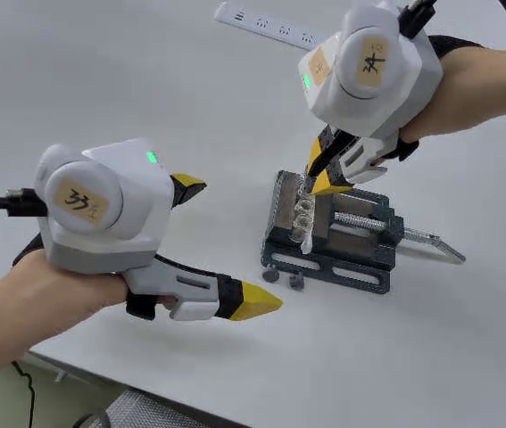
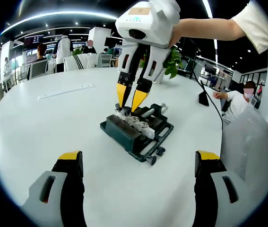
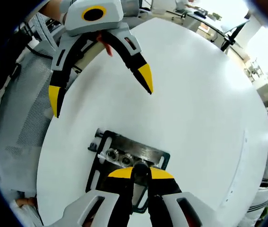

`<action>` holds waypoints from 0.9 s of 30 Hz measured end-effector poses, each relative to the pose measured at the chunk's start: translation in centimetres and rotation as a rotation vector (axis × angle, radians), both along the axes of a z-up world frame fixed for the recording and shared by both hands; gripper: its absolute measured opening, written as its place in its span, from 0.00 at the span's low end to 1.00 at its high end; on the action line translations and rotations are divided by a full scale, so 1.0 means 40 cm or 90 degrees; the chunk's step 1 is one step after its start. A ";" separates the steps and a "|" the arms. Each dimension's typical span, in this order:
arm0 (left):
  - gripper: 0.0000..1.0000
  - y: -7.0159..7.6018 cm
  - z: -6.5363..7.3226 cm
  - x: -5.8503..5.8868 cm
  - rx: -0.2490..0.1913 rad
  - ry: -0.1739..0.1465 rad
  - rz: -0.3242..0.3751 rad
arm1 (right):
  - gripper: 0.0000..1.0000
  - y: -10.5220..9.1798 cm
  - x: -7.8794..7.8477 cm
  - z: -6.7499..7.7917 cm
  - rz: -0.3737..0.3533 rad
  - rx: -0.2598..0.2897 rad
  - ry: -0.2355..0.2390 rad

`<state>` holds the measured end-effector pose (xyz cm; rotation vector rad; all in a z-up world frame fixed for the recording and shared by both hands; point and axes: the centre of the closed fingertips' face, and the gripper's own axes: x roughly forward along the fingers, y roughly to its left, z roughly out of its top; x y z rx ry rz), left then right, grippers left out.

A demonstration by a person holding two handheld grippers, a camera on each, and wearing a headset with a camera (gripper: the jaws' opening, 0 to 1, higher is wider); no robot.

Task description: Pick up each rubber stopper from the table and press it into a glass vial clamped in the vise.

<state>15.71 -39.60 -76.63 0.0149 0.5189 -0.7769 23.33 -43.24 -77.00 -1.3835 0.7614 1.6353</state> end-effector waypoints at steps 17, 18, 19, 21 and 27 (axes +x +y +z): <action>0.97 -0.007 -0.002 -0.006 -0.001 0.002 -0.005 | 0.08 0.000 0.005 -0.002 0.032 0.000 -0.014; 0.97 -0.008 -0.001 -0.006 -0.002 0.003 -0.005 | 0.08 0.000 0.005 -0.001 0.031 0.001 -0.014; 0.97 -0.008 -0.002 -0.006 -0.002 0.002 -0.005 | 0.08 0.000 0.005 -0.001 0.031 0.002 -0.015; 0.97 -0.008 -0.003 -0.005 -0.002 0.004 -0.005 | 0.08 -0.001 0.004 -0.001 0.032 0.002 -0.015; 0.97 -0.014 -0.004 -0.006 -0.001 0.005 -0.007 | 0.12 0.011 0.008 0.006 0.024 0.016 -0.004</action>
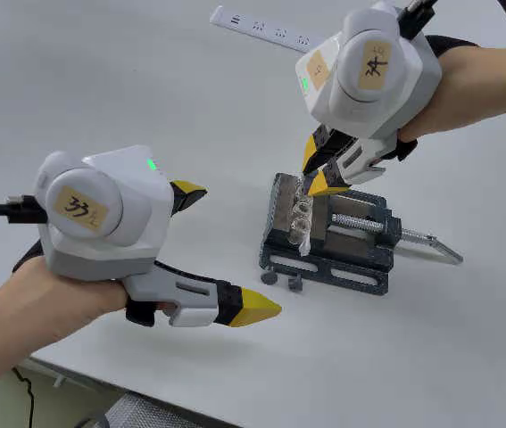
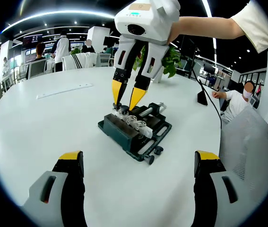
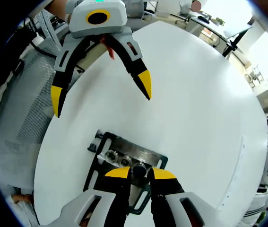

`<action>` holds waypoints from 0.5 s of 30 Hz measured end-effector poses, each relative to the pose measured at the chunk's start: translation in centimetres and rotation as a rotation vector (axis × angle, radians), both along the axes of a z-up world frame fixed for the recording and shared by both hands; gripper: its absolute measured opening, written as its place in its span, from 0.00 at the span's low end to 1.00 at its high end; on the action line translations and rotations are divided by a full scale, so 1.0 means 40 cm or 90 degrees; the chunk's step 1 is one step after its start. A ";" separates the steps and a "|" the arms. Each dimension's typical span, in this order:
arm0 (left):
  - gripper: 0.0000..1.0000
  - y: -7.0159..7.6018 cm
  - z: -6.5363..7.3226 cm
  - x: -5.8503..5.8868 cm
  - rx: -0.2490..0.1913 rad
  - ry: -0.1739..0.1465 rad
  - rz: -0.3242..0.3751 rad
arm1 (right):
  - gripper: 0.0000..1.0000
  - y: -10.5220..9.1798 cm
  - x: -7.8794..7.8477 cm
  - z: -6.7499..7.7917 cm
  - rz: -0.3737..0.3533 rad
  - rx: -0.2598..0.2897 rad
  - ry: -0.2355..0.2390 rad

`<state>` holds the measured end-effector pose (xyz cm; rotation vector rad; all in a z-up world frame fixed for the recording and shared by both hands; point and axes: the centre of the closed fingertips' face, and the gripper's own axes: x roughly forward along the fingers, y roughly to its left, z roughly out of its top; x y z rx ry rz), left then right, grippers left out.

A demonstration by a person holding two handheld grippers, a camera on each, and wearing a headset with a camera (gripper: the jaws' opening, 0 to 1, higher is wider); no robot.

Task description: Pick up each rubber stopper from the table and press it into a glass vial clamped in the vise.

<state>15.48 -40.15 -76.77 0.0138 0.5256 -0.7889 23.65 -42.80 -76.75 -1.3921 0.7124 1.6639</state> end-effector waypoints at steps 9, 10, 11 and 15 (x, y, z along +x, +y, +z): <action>0.97 0.005 0.004 0.007 -0.002 -0.005 0.004 | 0.11 -0.018 -0.010 0.031 -0.026 0.007 0.052; 0.97 0.006 0.004 0.008 -0.002 -0.005 0.004 | 0.11 -0.021 -0.009 0.031 -0.027 0.007 0.057; 0.97 0.009 0.005 0.010 -0.001 -0.007 0.005 | 0.11 -0.022 -0.010 0.030 -0.033 0.008 0.065; 0.98 0.014 0.009 0.012 0.001 -0.011 0.005 | 0.08 -0.023 -0.016 0.026 -0.029 0.004 0.067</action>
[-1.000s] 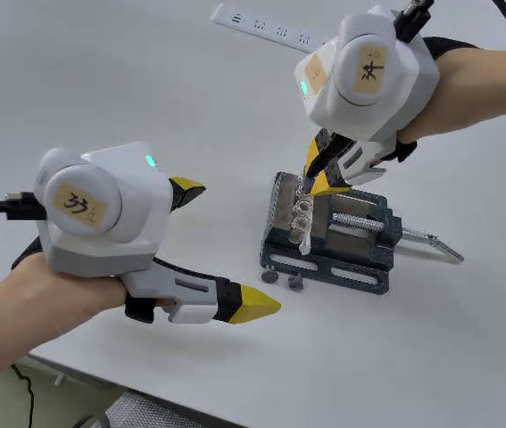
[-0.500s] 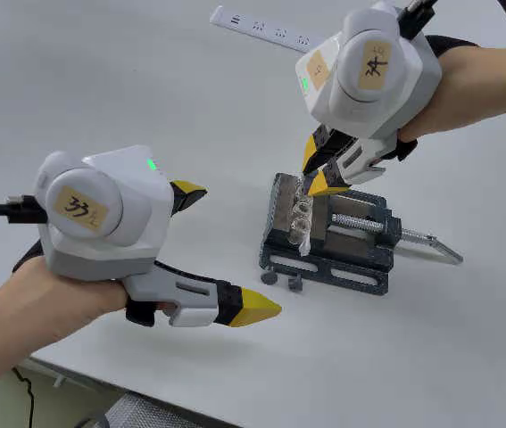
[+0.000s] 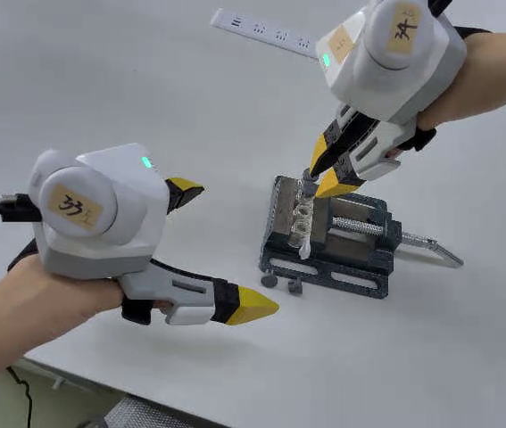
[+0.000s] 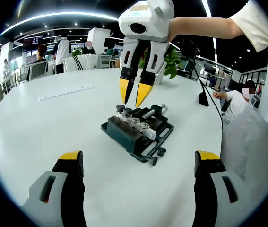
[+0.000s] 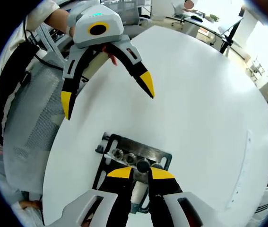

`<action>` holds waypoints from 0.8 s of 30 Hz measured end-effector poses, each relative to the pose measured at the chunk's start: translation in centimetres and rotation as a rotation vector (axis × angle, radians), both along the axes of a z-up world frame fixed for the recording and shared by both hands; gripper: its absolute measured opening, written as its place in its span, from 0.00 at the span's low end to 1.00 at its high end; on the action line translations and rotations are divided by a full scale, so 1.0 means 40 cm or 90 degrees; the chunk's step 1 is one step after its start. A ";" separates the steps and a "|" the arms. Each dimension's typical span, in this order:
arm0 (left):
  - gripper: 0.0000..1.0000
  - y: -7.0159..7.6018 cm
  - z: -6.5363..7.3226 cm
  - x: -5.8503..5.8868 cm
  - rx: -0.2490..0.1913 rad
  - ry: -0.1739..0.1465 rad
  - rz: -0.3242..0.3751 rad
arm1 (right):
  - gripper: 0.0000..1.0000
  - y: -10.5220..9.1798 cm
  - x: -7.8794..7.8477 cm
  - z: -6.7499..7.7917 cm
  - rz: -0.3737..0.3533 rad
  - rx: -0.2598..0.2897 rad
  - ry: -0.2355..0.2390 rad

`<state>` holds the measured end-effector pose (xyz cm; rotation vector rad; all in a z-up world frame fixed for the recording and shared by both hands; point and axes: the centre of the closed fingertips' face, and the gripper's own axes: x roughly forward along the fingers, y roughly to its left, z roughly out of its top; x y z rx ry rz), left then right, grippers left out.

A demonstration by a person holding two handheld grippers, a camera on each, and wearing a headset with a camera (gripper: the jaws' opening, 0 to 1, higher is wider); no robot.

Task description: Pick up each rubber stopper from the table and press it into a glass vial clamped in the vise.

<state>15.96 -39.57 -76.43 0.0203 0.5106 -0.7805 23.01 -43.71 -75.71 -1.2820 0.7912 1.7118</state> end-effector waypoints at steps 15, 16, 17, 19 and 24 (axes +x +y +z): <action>0.97 0.006 -0.009 -0.003 -0.001 0.007 0.006 | 0.02 0.007 0.004 -0.008 0.003 -0.004 0.001; 0.97 0.005 -0.010 -0.004 -0.001 0.007 0.006 | 0.02 0.007 0.003 -0.008 0.005 -0.005 0.001; 0.97 0.005 -0.010 -0.004 -0.002 0.007 0.005 | 0.02 0.007 0.001 -0.008 0.005 -0.005 0.001; 0.97 0.005 -0.012 -0.005 -0.001 0.009 0.006 | 0.02 0.007 0.000 -0.009 0.006 -0.005 0.002; 0.97 0.007 -0.013 -0.004 -0.003 0.012 0.008 | 0.02 0.005 0.001 -0.014 0.012 -0.010 0.000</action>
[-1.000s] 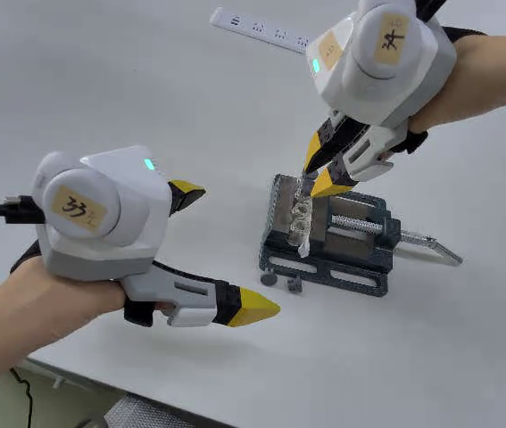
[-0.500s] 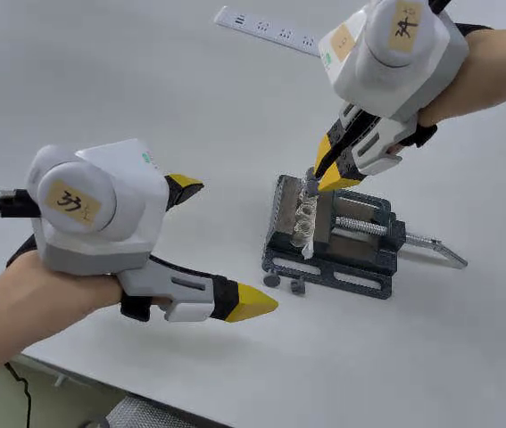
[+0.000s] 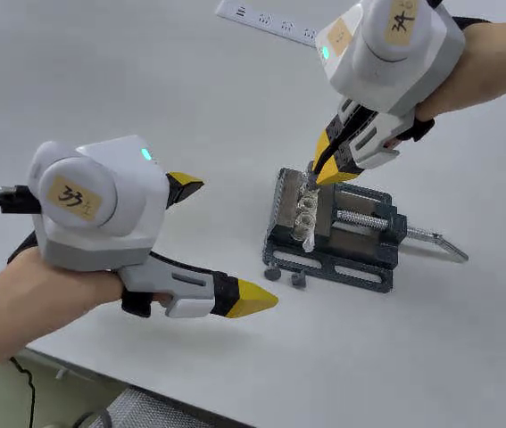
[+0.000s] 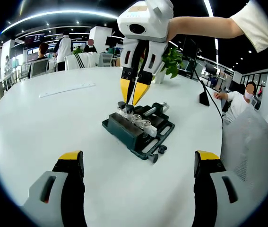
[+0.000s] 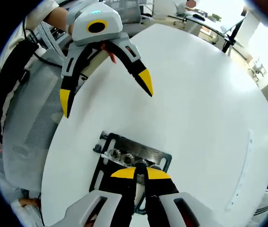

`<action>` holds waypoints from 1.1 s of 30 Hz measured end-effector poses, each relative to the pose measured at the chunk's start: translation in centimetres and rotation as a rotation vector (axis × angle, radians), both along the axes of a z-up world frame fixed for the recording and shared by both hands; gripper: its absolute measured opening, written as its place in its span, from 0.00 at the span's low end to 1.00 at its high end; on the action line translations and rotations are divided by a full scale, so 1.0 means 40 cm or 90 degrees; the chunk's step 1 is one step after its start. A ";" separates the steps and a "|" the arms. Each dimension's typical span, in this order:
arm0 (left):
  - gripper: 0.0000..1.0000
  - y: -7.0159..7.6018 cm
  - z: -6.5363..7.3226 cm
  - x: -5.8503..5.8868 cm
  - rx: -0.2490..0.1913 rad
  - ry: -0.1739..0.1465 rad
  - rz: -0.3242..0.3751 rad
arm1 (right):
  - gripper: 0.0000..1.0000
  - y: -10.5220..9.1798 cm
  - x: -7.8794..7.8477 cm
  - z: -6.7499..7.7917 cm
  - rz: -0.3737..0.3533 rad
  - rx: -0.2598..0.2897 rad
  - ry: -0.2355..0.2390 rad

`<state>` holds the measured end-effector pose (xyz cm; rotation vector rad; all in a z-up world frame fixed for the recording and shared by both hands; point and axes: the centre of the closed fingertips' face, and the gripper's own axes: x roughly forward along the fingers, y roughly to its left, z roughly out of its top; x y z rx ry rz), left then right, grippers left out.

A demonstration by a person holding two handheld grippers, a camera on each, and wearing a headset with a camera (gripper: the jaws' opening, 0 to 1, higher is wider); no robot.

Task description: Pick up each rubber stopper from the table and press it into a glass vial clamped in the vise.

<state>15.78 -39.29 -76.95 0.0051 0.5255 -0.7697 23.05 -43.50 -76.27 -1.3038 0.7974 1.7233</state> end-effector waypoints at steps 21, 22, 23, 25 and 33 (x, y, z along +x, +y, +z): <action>0.96 -0.004 -0.016 -0.005 -0.001 0.009 -0.007 | 0.01 0.003 0.006 -0.009 -0.004 -0.020 0.004; 0.96 -0.003 -0.017 -0.005 -0.001 0.008 -0.007 | 0.01 0.002 0.006 -0.010 -0.004 -0.022 0.006; 0.96 -0.003 -0.017 -0.005 -0.001 0.009 -0.006 | 0.01 0.001 0.004 -0.009 -0.005 -0.024 0.008; 0.96 -0.003 -0.016 -0.005 -0.002 0.009 -0.006 | 0.01 0.000 0.003 -0.009 -0.009 -0.029 0.012; 0.96 0.002 -0.016 -0.003 -0.003 0.012 -0.003 | 0.00 0.004 0.003 -0.007 -0.007 -0.031 0.009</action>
